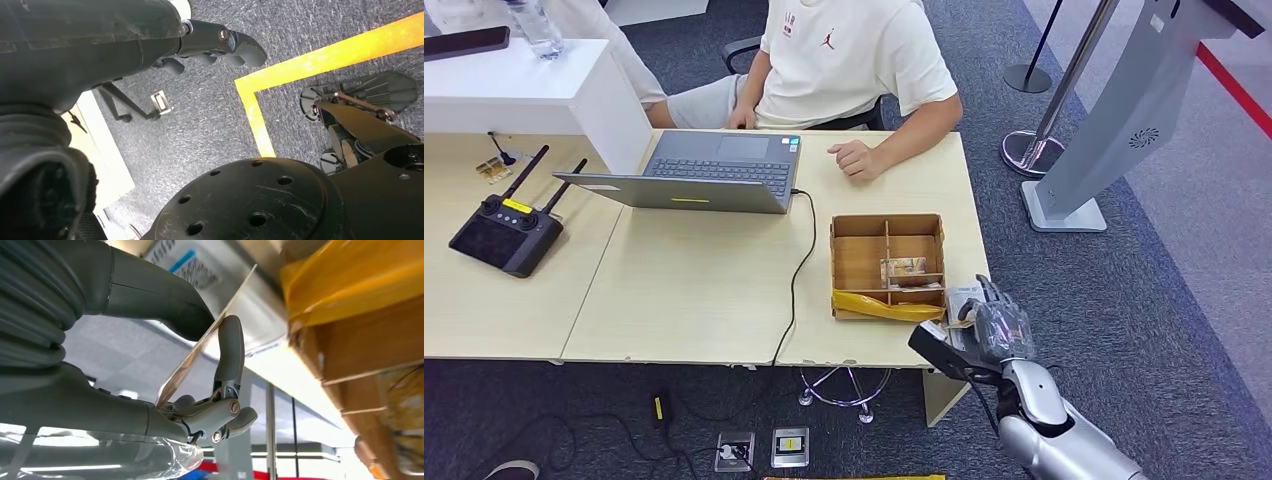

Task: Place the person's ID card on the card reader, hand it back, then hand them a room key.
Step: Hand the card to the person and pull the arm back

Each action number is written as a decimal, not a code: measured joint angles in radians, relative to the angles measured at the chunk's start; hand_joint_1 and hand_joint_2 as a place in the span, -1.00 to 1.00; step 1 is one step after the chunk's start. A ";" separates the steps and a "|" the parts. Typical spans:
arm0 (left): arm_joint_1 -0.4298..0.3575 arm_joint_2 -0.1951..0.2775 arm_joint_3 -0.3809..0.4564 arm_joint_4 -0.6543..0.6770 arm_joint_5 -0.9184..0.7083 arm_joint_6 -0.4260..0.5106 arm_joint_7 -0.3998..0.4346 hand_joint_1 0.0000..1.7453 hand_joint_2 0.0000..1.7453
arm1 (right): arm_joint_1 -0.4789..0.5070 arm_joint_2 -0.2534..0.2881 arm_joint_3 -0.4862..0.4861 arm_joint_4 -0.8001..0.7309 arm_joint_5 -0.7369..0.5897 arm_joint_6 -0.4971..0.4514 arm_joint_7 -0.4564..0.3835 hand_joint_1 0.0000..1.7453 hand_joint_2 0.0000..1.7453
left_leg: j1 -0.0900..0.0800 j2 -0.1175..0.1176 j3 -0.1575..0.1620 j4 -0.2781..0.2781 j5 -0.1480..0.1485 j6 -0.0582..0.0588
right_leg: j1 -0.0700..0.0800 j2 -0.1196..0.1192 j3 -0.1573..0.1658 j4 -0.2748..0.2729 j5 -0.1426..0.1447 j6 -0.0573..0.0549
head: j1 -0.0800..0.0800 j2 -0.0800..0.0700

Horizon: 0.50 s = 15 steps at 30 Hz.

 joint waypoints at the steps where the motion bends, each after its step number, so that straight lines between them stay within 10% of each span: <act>1: 0.000 0.000 0.000 0.000 0.000 0.000 0.000 -1.00 -1.00 | -0.006 -0.004 -0.001 -0.004 0.013 -0.004 0.007 1.00 1.00 | 0.000 0.000 0.000 0.000 0.000 0.000 | 0.000 0.000 0.000 0.000 0.000 0.000 | 0.000 0.000; 15: -0.013 0.007 -0.001 0.000 -0.036 0.000 -0.007 -1.00 -1.00 | -0.299 -0.063 -0.060 -0.198 0.159 0.088 0.070 1.00 1.00 | 0.000 0.002 -0.001 0.000 0.001 0.000 | 0.000 0.002 -0.002 0.000 0.002 0.000 | 0.000 0.000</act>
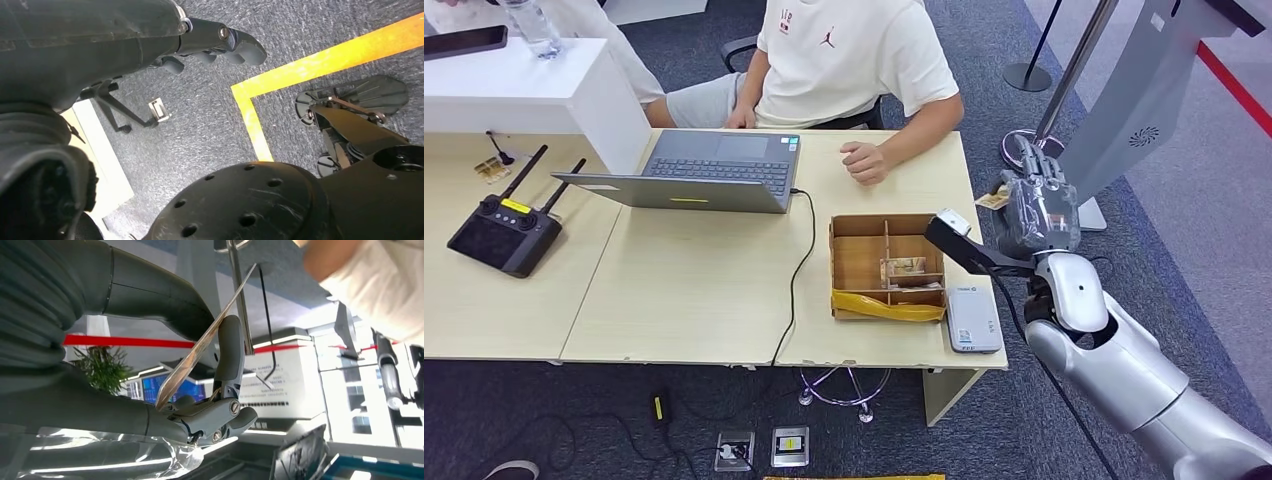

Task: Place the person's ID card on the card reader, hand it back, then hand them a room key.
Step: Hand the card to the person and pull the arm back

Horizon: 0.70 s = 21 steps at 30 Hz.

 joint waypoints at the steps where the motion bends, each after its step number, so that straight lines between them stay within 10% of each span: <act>1: -0.001 0.000 0.000 0.000 -0.001 0.000 0.000 -1.00 -1.00 | -0.012 -0.002 0.000 -0.008 0.006 0.000 0.003 1.00 1.00 | 0.000 0.000 0.000 0.000 0.000 0.000 | 0.000 0.000 0.000 0.000 0.000 0.000 | 0.000 0.000; 21: -0.019 -0.001 -0.002 0.000 -0.043 0.000 0.028 -1.00 -1.00 | -0.182 0.037 0.049 -0.059 0.064 0.065 0.000 1.00 1.00 | 0.001 -0.002 -0.002 0.000 0.000 0.000 | 0.001 -0.002 0.000 0.000 0.000 0.000 | 0.000 0.000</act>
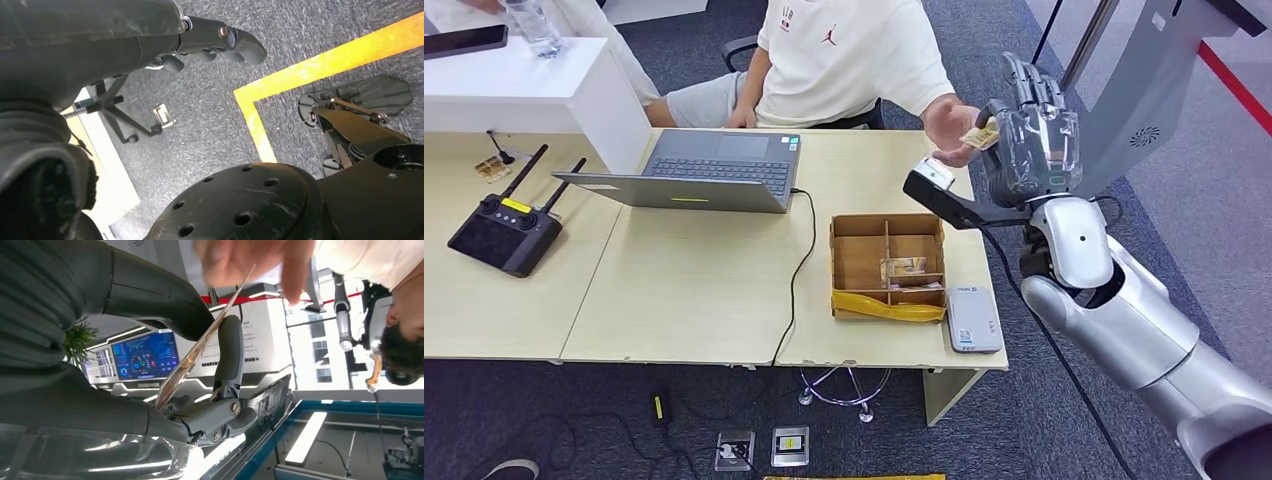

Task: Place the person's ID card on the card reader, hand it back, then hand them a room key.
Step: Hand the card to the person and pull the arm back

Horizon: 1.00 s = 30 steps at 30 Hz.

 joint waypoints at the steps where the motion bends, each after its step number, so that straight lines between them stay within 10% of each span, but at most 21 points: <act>1: -0.002 0.000 0.000 0.000 -0.005 0.000 0.004 -1.00 -1.00 | -0.002 0.007 0.004 0.001 0.000 0.008 -0.004 1.00 1.00 | 0.000 0.000 0.000 0.000 0.000 0.000 | 0.000 0.000 0.000 0.000 0.000 0.000 | 0.000 0.000; 27: -0.048 -0.005 -0.056 -0.005 -0.116 0.000 0.081 -1.00 -1.00 | -0.137 0.243 0.209 0.454 -0.024 0.155 -0.084 0.98 1.00 | 0.001 -0.002 -0.001 0.000 0.002 -0.002 | 0.001 -0.002 0.000 0.000 0.000 0.000 | 0.000 0.000; 30: -0.049 -0.005 -0.056 -0.006 -0.122 0.000 0.083 -1.00 -1.00 | -0.141 0.251 0.220 0.487 -0.029 0.154 -0.084 -0.34 1.00 | 0.001 -0.002 -0.001 0.000 0.002 -0.002 | 0.001 -0.002 -0.001 0.000 0.000 0.000 | 0.000 0.000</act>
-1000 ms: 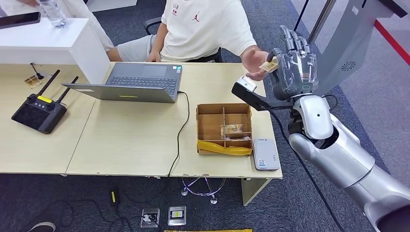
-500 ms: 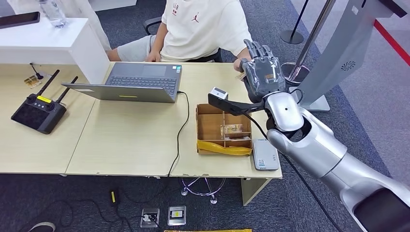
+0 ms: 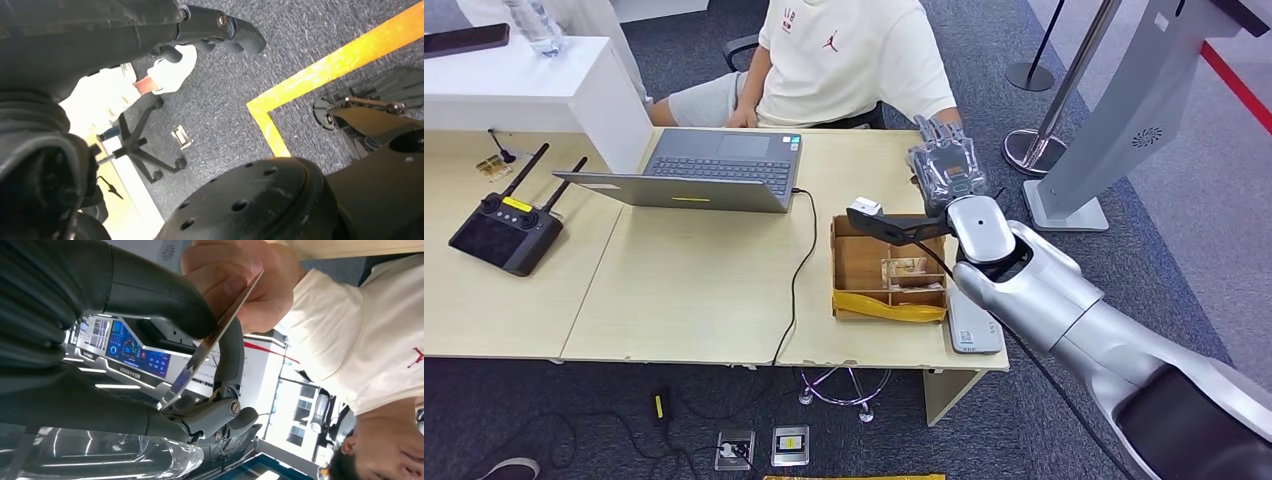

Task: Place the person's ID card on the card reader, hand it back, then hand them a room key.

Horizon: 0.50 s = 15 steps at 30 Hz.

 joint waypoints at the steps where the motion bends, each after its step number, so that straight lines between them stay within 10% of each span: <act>1: 0.000 0.000 0.000 -0.001 -0.001 0.000 0.001 -1.00 -1.00 | -0.001 0.001 0.004 0.007 -0.002 -0.001 0.001 -0.82 1.00 | 0.000 0.000 0.000 0.000 0.000 0.000 | 0.000 0.000 0.000 0.000 0.000 0.000 | 0.000 0.000; 15: 0.000 -0.004 -0.010 -0.022 -0.023 0.000 0.008 -1.00 -1.00 | -0.007 0.007 0.043 0.102 -0.005 -0.062 0.035 -1.00 1.00 | 0.000 0.001 0.000 0.000 0.000 0.000 | 0.000 0.002 -0.001 0.000 0.000 -0.001 | 0.000 0.000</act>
